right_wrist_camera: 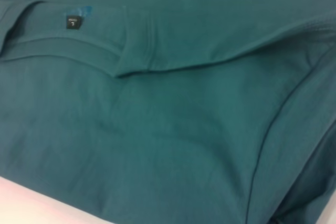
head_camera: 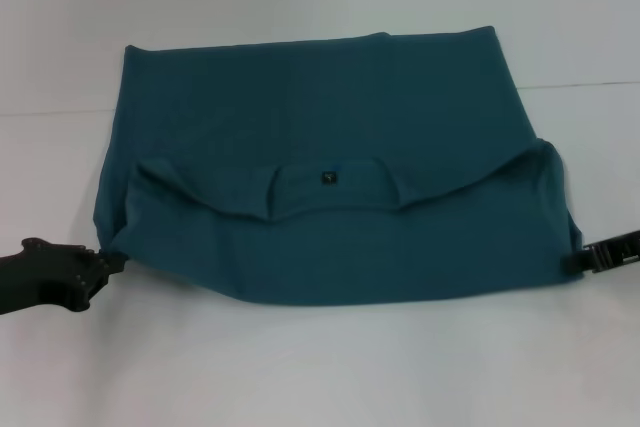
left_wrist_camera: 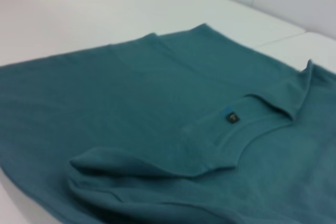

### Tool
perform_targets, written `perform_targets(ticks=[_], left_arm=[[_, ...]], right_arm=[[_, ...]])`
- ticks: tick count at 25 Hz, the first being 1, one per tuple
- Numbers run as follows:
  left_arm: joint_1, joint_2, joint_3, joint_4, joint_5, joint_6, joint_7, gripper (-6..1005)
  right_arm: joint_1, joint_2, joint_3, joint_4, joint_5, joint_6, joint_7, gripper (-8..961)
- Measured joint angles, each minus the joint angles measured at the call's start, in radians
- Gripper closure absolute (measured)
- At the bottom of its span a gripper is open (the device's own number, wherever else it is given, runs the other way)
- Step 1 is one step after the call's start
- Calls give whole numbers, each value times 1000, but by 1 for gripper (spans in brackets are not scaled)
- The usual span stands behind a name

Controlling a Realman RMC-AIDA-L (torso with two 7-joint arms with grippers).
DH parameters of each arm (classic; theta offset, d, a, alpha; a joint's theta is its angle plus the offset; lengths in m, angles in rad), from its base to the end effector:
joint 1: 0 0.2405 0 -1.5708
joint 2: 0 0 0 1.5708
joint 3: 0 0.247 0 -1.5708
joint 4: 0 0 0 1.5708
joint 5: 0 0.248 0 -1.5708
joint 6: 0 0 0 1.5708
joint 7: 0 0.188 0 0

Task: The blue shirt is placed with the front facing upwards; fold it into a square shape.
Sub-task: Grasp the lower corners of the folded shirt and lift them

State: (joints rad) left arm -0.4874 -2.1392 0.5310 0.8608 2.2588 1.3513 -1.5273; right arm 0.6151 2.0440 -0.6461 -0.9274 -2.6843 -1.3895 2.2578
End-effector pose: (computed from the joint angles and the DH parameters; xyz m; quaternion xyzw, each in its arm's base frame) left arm -0.3233 0.3918 0.0021 -0.9065 -0.3010 -0.1282 0.2668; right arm 0.3368 0.4106 0.0362 -0.8202 0.5158 -0.0376 0.2445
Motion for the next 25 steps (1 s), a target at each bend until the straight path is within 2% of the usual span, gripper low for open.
perform_targets(ticks=[5, 8, 15, 19, 25], left_arm=[[32, -9, -37, 41, -12, 89, 22, 981], [55, -19, -47, 72, -19, 122, 26, 981], [87, -21, -128, 87, -42, 214, 60, 981], [101, -22, -145, 88, -43, 250, 74, 981], [126, -23, -200, 71, -47, 308, 119, 981]], right_arm=[[-42, 31, 4, -66, 18, -47, -46, 914], [-78, 41, 3, -101, 60, -86, -84, 914], [-208, 39, 10, -122, 271, -124, -182, 914], [-272, 41, 24, -114, 336, -152, -240, 914], [-352, 42, 106, -90, 415, -233, -340, 914]])
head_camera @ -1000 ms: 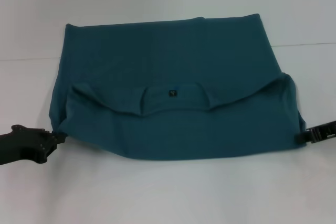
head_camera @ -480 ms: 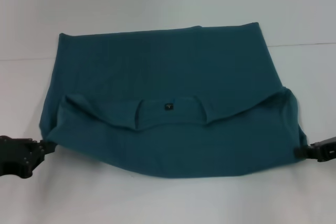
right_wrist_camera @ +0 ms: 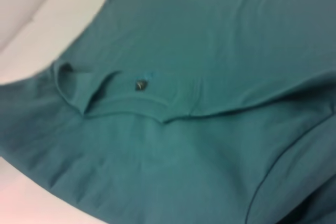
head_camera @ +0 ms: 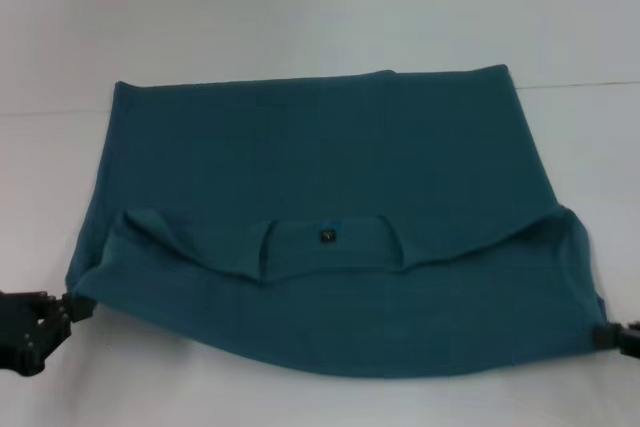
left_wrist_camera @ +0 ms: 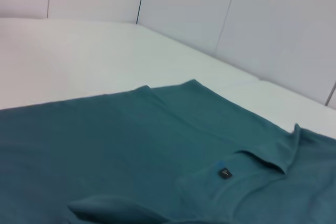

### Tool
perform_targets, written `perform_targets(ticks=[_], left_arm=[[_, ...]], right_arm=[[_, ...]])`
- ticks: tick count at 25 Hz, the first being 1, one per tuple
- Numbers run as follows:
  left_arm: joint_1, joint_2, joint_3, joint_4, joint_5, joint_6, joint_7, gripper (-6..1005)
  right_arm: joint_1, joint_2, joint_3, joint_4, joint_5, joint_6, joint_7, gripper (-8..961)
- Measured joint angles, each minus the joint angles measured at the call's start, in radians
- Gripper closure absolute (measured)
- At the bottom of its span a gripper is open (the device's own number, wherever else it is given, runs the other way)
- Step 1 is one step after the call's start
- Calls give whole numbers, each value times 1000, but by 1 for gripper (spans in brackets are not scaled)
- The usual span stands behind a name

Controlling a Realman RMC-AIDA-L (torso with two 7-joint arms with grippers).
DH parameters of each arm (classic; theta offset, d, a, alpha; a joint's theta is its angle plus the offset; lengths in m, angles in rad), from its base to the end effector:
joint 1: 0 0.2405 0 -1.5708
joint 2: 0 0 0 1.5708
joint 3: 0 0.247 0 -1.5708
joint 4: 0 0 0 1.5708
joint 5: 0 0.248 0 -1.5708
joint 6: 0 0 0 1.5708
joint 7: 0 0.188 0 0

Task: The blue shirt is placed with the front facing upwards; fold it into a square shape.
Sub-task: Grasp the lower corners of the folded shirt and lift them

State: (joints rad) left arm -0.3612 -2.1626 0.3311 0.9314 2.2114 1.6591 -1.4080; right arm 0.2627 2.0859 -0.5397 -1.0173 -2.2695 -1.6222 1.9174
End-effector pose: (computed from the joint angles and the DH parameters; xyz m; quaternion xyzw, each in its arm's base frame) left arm -0.3381 0.3208 0.0284 -0.8972 -0.2975 -0.2124 0.2478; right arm 0.3703 0.3014 0.0462 -0.8318 0.4994 0.1358 0.2007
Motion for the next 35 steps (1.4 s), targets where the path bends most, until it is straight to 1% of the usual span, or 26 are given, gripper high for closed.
perform_targets(ticks=[5, 8, 12, 13, 18, 23, 31, 35], left_arm=[[26, -2, -13, -6, -4, 34, 26, 981], [38, -5, -33, -23, -5, 71, 62, 981], [49, -5, -57, -29, -3, 105, 84, 981], [65, -5, -80, -30, 0, 137, 106, 981], [100, -5, -131, -31, 2, 190, 143, 981], [143, -6, -203, -31, 3, 232, 184, 981], [188, -9, -256, -28, 12, 271, 195, 981], [204, -9, -284, -28, 15, 283, 210, 981]], right_arm=[[-46, 0, 87, 23, 10, -68, -94, 914], [-69, 0, 117, 31, 7, -92, -131, 914], [-85, 1, 127, 40, 7, -119, -160, 914], [-87, 2, 127, 42, 6, -122, -161, 914], [-101, 5, 146, 48, 8, -176, -192, 914], [-106, 3, 182, 96, 5, -226, -256, 914], [-135, 3, 191, 140, 4, -241, -287, 914], [-135, 3, 187, 151, 2, -243, -295, 914]])
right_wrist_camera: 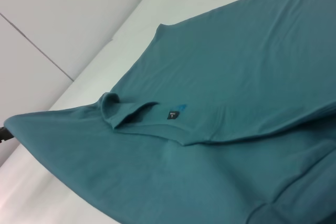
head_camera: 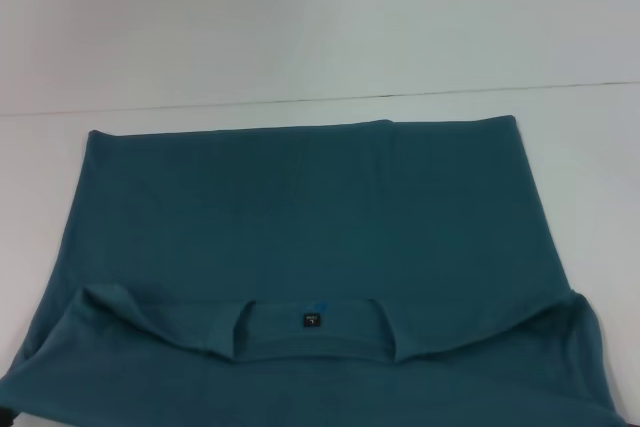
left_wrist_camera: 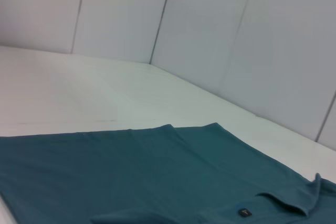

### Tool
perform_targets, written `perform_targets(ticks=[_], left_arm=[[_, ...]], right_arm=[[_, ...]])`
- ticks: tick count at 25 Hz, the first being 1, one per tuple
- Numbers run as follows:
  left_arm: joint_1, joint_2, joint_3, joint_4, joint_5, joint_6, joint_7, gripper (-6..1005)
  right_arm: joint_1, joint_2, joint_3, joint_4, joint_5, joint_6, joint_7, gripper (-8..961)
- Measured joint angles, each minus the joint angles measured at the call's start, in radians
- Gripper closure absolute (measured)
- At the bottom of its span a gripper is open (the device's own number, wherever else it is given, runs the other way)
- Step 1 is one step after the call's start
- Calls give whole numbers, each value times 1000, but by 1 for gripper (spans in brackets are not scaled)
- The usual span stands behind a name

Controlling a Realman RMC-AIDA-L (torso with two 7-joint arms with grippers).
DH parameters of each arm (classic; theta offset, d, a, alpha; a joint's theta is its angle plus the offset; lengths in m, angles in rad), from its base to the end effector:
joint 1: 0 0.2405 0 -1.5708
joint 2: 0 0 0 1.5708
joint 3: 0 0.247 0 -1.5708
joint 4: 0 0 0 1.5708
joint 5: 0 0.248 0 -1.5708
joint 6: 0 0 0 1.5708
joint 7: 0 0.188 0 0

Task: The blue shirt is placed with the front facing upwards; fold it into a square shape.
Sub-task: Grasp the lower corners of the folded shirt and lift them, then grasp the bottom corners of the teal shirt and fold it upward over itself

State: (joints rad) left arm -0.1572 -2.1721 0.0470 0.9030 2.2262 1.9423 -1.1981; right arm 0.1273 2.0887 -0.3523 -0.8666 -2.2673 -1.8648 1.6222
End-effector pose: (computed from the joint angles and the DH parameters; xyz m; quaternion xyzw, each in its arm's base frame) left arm -0.3761 0.2036 0.0468 -0.8611 -0.3124 -0.2812 0.2861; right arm 0.3872 0.2055 0.0306 -0.8357 0.4828 0.2191 0.1429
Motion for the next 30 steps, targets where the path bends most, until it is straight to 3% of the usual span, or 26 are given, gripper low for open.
perform_targets(ticks=[9, 16, 23, 30], left_arm=[[5, 0, -17, -1, 12, 1, 6, 980], [-37, 6, -31, -28, 4, -22, -4, 980], [-91, 11, -44, -71, -4, -124, -27, 980], [-154, 14, -32, -141, -5, -318, -52, 980]], right_arm=[[20, -1, 20, 20, -10, 2, -3, 914], [54, 0, 79, 23, 19, 0, -4, 914], [117, 3, 126, 38, 52, 46, 6, 913], [185, -1, 124, 121, 51, 201, 12, 913]])
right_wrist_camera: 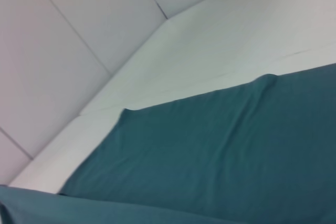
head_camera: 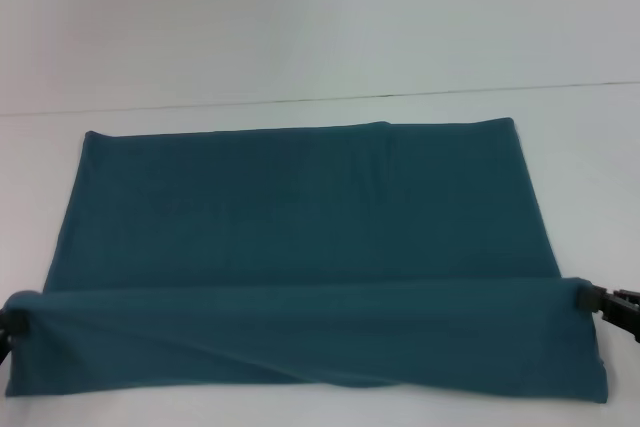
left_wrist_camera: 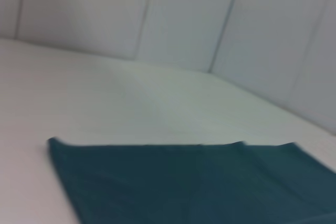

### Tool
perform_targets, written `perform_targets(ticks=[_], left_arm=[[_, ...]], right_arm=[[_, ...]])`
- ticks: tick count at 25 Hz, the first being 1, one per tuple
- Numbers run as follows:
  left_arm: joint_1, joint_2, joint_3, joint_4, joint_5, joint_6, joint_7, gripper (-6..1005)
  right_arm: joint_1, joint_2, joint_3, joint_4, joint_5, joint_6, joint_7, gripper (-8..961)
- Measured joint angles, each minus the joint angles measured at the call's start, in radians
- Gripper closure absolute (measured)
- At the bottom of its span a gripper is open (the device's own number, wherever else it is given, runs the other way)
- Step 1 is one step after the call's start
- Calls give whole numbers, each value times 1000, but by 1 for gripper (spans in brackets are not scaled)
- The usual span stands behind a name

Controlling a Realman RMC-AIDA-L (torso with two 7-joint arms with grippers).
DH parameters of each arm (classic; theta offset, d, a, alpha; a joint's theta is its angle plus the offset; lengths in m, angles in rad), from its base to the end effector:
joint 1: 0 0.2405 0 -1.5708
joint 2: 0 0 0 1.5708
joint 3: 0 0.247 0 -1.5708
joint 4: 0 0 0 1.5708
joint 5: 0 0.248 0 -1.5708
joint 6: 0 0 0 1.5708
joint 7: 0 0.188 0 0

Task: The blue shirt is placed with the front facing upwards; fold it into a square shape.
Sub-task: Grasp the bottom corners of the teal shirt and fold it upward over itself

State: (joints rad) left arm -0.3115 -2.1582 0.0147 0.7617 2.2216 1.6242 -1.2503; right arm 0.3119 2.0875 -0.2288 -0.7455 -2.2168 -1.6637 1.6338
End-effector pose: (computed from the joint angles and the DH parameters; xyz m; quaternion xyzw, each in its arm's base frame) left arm -0.3903 0.2838 0.0310 -0.8245 -0.3572 -0.2698 0.3462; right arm 0.3758 0.2917 0.0299 -0.8098 0.4684 0.2751 0.2218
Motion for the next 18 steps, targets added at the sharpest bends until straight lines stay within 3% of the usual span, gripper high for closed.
perform_targets(ticks=[14, 18], left_arm=[[-168, 0, 17, -93, -1, -243, -37, 980], [-210, 2, 72, -112, -1, -338, -51, 980]], right_arm=[[136, -1, -5, 42, 6, 206, 6, 913], [167, -2, -6, 41, 7, 267, 15, 913]])
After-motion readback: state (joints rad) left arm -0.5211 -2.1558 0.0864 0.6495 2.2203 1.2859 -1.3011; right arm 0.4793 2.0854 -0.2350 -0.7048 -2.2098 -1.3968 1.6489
